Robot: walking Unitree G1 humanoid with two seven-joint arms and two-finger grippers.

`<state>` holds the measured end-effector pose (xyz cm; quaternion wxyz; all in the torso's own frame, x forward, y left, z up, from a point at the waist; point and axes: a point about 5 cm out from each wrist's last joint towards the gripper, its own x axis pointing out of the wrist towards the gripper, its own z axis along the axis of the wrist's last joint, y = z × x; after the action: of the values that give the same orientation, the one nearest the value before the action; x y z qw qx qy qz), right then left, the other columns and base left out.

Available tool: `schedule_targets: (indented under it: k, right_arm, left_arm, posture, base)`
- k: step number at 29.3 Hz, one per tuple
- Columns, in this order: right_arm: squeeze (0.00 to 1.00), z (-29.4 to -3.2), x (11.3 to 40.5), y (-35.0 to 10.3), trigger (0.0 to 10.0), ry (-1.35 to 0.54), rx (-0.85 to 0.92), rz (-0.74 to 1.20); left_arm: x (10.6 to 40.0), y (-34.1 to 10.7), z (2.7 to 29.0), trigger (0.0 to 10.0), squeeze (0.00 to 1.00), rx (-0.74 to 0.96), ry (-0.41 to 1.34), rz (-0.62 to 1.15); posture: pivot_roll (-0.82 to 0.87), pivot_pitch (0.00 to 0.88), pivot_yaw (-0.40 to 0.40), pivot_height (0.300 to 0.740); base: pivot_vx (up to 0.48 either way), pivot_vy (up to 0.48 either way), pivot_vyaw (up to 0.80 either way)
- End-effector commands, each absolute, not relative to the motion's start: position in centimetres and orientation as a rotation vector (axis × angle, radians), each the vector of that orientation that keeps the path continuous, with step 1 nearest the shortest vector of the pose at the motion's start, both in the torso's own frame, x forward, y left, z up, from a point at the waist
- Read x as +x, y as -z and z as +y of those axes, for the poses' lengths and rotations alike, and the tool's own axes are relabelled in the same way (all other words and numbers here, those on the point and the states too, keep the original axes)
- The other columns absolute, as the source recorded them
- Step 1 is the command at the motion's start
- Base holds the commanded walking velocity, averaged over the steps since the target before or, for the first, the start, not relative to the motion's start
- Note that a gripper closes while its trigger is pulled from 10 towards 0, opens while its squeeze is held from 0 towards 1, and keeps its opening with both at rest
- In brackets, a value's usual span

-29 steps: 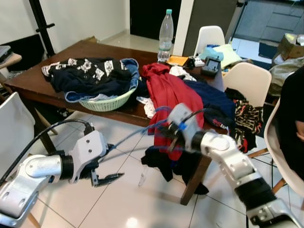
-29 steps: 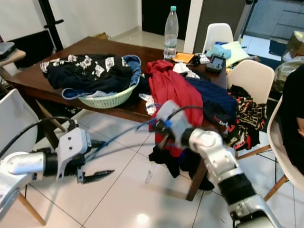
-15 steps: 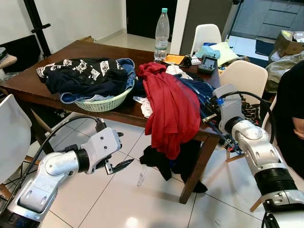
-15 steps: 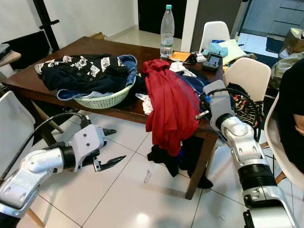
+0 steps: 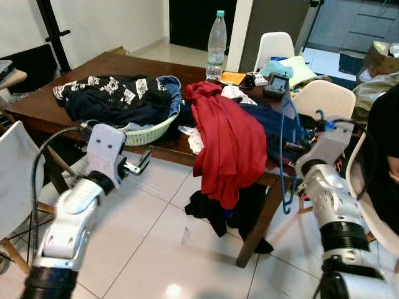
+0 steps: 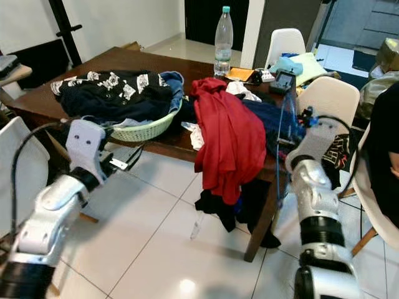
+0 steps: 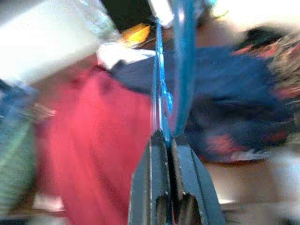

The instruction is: Hang hanger

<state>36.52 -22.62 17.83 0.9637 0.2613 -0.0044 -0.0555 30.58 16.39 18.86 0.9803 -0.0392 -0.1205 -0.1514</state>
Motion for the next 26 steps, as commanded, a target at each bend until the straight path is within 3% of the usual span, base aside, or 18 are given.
schedule_targets:
  k: [1,2,4,6,9,13,14,18,26]
  right_arm:
    - [0.00,-22.9,36.4,-18.7,0.0,0.088,0.587,-0.047]
    - [0.00,-22.9,36.4,-18.7,0.0,0.088,0.587,-0.047]
    - [0.00,-19.8,35.4,-22.0,0.0,-0.263,0.769,-0.220]
    - [0.00,-19.8,35.4,-22.0,0.0,-0.263,0.769,-0.220]
    - [0.00,-16.8,32.8,-25.3,0.0,-0.649,0.843,-0.404]
    - [0.00,-16.3,32.1,-25.8,0.0,-0.720,0.850,-0.438]
    - [0.00,-15.7,31.0,-26.3,0.0,-0.843,0.789,-0.463]
    - [0.00,-15.7,29.4,-26.6,0.0,-1.029,0.651,-0.459]
    - [0.00,-17.5,28.9,-27.1,0.0,-1.074,0.522,-0.437]
  left_arm:
    - [30.4,-19.1,16.6,10.0,0.00,-0.125,0.303,-0.245]
    - [30.4,-19.1,16.6,10.0,0.00,-0.125,0.303,-0.245]
    - [30.1,-20.9,15.0,10.0,0.00,-0.402,0.417,-0.349]
    - [30.1,-20.9,15.0,10.0,0.00,-0.402,0.417,-0.349]
    - [29.0,-22.7,13.7,10.0,0.00,-0.578,0.648,-0.430]
    - [28.8,-22.6,13.3,10.0,0.00,-0.577,0.718,-0.419]
    - [28.7,-22.6,12.9,10.0,0.00,-0.562,0.791,-0.410]
    - [28.5,-23.6,12.6,10.0,0.00,-0.535,0.934,-0.416]
    - [27.7,-24.7,13.2,10.0,0.00,-0.518,1.071,-0.408]
  posture:
    - [0.15,0.062,-0.059,0.740]
    - [0.15,0.062,-0.059,0.740]
    - [0.15,0.055,-0.059,0.740]
    - [0.15,0.055,-0.059,0.740]
    - [0.15,0.044,-0.059,0.740]
    - [0.16,0.037,-0.062,0.740]
    - [0.16,0.036,-0.062,0.740]
    - [0.15,0.030,-0.060,0.740]
    - [0.15,0.029,-0.058,0.740]
  base:
    - [0.000,0.000,0.00]
    - [0.000,0.000,0.00]
    - [0.000,0.000,0.00]
    - [0.000,0.000,0.00]
    - [0.000,0.000,0.00]
    - [0.000,0.000,0.00]
    - [0.000,0.000,0.00]
    - [0.000,0.000,0.00]
    - [0.000,0.000,0.00]
